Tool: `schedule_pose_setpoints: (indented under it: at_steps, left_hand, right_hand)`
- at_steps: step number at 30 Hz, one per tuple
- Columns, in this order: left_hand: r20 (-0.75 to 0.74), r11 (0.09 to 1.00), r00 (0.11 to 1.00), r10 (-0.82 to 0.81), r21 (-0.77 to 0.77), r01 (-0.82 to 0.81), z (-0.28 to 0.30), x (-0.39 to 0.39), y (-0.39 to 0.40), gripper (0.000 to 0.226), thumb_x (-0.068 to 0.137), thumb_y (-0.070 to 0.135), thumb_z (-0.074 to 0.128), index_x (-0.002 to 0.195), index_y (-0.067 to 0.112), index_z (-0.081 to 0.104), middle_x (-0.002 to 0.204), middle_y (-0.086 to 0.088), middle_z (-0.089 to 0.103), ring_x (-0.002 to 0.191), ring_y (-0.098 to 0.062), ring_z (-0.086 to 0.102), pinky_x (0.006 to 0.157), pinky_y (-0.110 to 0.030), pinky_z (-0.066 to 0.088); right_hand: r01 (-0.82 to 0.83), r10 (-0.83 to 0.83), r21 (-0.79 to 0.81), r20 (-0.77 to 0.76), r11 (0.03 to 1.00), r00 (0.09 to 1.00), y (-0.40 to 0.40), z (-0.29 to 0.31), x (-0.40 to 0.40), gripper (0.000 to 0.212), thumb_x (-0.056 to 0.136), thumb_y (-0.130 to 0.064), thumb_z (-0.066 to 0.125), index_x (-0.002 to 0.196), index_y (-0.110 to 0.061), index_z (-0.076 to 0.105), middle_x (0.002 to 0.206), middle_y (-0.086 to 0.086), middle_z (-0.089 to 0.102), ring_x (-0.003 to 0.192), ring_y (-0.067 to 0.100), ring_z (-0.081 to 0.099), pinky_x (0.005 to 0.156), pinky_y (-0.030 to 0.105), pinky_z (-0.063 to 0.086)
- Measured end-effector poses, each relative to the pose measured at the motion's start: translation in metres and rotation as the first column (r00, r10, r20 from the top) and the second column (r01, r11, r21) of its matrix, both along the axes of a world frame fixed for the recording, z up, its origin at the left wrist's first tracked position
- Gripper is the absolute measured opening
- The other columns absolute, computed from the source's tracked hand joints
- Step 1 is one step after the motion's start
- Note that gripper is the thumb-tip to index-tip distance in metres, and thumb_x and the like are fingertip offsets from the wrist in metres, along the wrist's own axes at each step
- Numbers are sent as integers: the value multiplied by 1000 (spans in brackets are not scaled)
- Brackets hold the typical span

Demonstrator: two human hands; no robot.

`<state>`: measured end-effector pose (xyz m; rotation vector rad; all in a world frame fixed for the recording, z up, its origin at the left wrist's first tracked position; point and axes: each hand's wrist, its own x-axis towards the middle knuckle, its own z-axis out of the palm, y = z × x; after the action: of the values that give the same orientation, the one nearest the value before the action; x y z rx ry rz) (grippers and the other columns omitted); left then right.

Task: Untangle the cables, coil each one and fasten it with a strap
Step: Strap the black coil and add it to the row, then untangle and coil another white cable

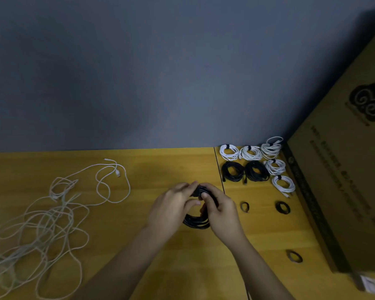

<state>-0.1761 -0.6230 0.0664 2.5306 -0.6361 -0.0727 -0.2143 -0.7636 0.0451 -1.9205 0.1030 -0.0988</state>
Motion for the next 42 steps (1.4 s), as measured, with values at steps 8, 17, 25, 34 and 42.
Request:
schedule_pose_setpoints:
  at_steps: [8,17,25,34,42]
  left_hand:
    - [-94,998,995,17,-51,-22,-39,31,-73,43,98,40,49,138,24,50,124,3,64,105,-15,63,81,-28,51]
    - [-149,996,985,-83,-45,77,-109,56,-171,37,97,43,50,126,24,60,107,3,69,95,-16,64,74,-28,52]
    - [-398,996,917,8,-77,-42,-149,67,-210,36,101,31,43,135,20,49,126,-2,57,113,-18,57,87,-31,50]
    - [-433,971,892,126,239,-21,-179,52,-220,26,100,31,44,118,14,53,120,-7,50,115,-29,49,83,-35,43]
    - [-505,989,853,134,117,-86,-179,40,-223,13,95,17,47,102,14,58,103,-5,50,92,-27,57,71,-33,43]
  right_hand:
    - [32,-35,-36,-89,999,995,-79,-30,19,31,98,-34,45,128,-37,50,81,-9,67,71,2,63,64,24,51]
    - [-6,-28,-107,-315,994,949,-176,-89,21,44,100,-18,48,141,-32,37,121,-7,57,104,0,55,78,8,45]
    - [306,-333,-132,-364,943,870,-233,-122,16,49,99,-20,48,146,-20,36,133,-2,48,124,14,45,82,13,40]
    - [84,-248,-389,-395,917,884,-249,-157,61,65,97,-36,50,153,-25,18,140,11,48,125,30,48,82,33,45]
    - [95,-315,-709,-186,699,931,-274,-156,8,41,91,-14,59,131,-8,56,134,17,51,118,41,44,95,50,41]
